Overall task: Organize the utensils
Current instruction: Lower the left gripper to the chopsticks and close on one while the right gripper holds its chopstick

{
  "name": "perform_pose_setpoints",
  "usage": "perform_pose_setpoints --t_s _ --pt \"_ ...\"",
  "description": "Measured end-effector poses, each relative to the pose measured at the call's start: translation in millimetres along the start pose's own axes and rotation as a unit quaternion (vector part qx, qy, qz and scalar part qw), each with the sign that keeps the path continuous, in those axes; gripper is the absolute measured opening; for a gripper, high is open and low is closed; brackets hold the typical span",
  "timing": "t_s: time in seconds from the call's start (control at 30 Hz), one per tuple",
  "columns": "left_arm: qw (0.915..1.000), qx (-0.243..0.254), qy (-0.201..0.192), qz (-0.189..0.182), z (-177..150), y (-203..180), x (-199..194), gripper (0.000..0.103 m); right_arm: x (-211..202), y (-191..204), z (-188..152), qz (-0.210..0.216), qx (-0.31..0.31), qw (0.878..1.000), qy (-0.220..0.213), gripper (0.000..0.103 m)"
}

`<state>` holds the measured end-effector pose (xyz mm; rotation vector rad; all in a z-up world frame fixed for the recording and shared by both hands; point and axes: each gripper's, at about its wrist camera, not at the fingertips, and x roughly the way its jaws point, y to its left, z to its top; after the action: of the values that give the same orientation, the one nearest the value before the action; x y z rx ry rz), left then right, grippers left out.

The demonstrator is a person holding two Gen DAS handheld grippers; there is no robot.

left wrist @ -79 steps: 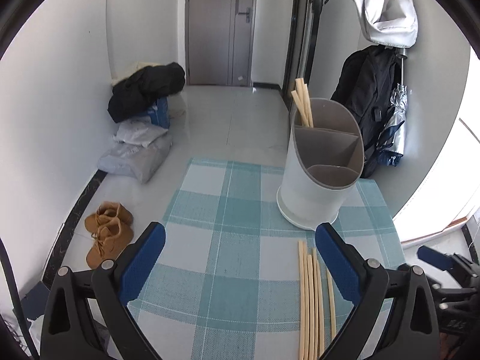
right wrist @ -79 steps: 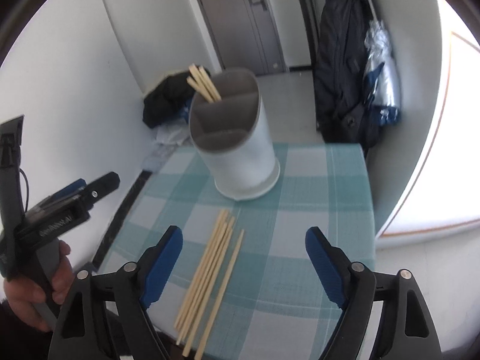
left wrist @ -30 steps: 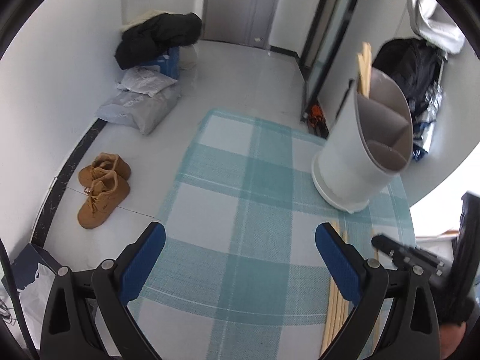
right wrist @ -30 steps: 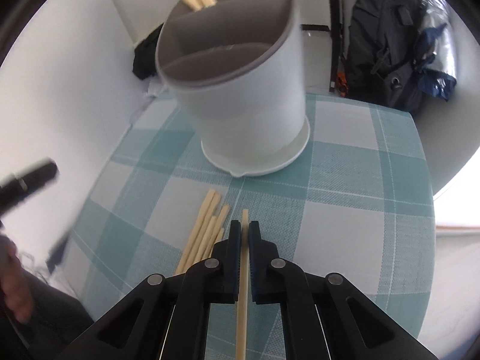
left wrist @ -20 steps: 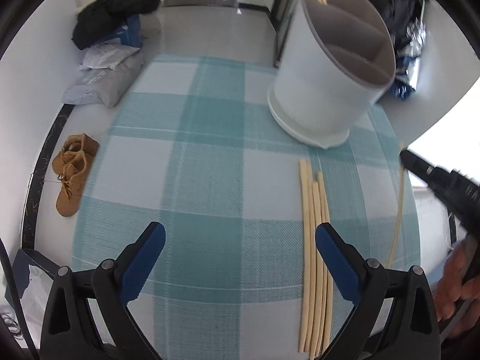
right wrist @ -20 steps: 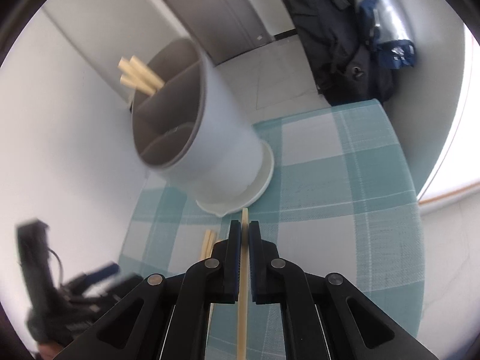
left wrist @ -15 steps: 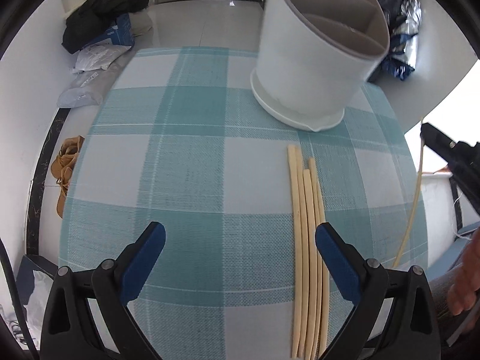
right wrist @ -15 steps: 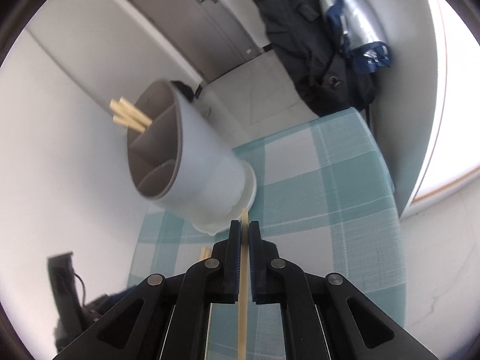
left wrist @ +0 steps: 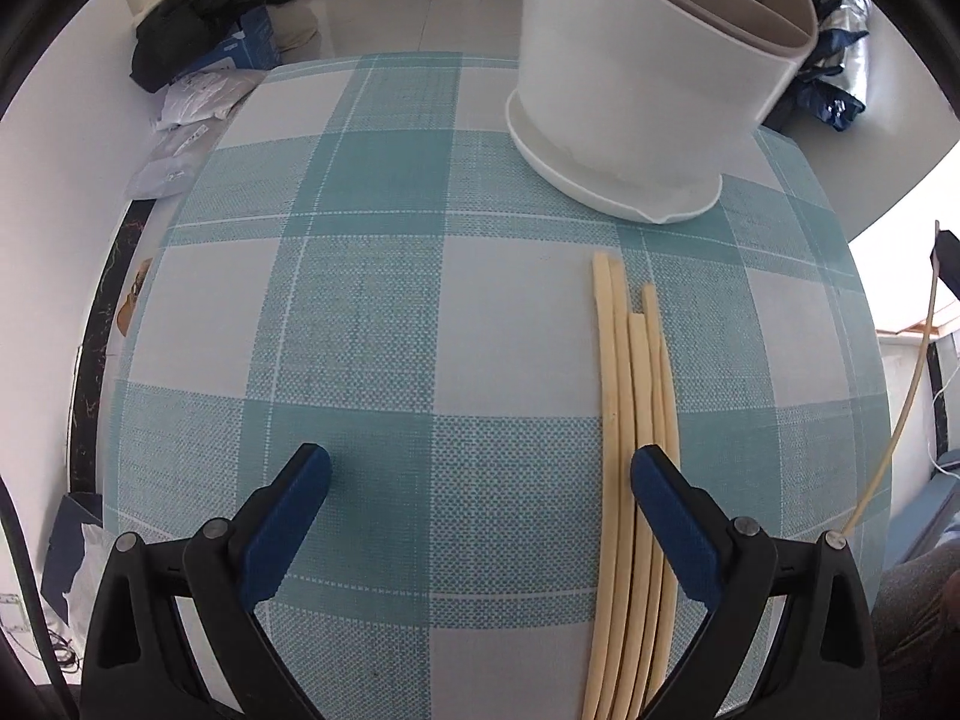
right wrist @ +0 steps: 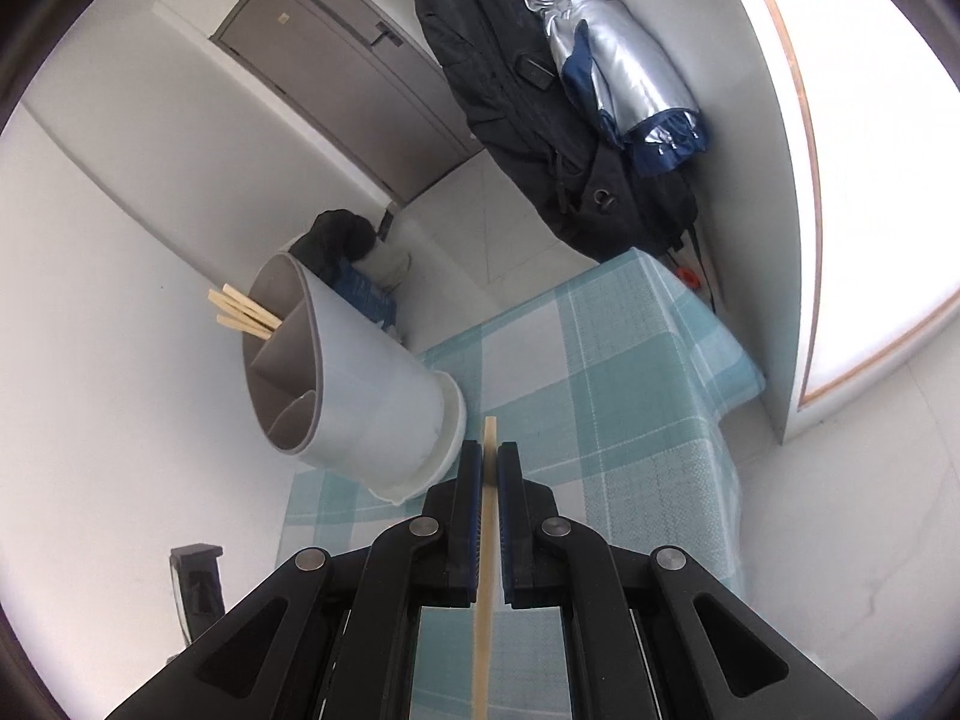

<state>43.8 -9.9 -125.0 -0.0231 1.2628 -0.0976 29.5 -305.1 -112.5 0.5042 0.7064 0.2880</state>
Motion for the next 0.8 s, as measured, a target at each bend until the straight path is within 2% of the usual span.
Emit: perform_pose_setpoints --t_s 0.3,0.4,0.5,0.67,0.8 --pt "1.0 -0.003 -0.003 0.006 3.2 0.1 3.6 0.098 0.0 -0.1 -0.1 -0.001 -0.008 1.0 0.002 0.004" --pt "0.9997 0.004 -0.001 0.026 6.7 -2.6 7.0 0.098 -0.7 2.4 -0.4 0.001 -0.012 1.0 0.001 0.004" --pt "0.9997 0.002 0.0 0.024 10.2 -1.7 7.6 0.098 -0.3 5.7 -0.9 0.001 -0.02 1.0 0.002 0.004" --pt "0.9996 0.004 -0.005 0.027 20.9 -1.3 11.2 0.098 1.7 7.4 -1.5 -0.003 -0.028 1.0 0.003 0.004" --pt "0.9988 0.01 -0.018 0.044 32.2 -2.3 15.2 0.098 3.3 9.1 -2.0 -0.003 -0.032 0.999 0.007 0.004"
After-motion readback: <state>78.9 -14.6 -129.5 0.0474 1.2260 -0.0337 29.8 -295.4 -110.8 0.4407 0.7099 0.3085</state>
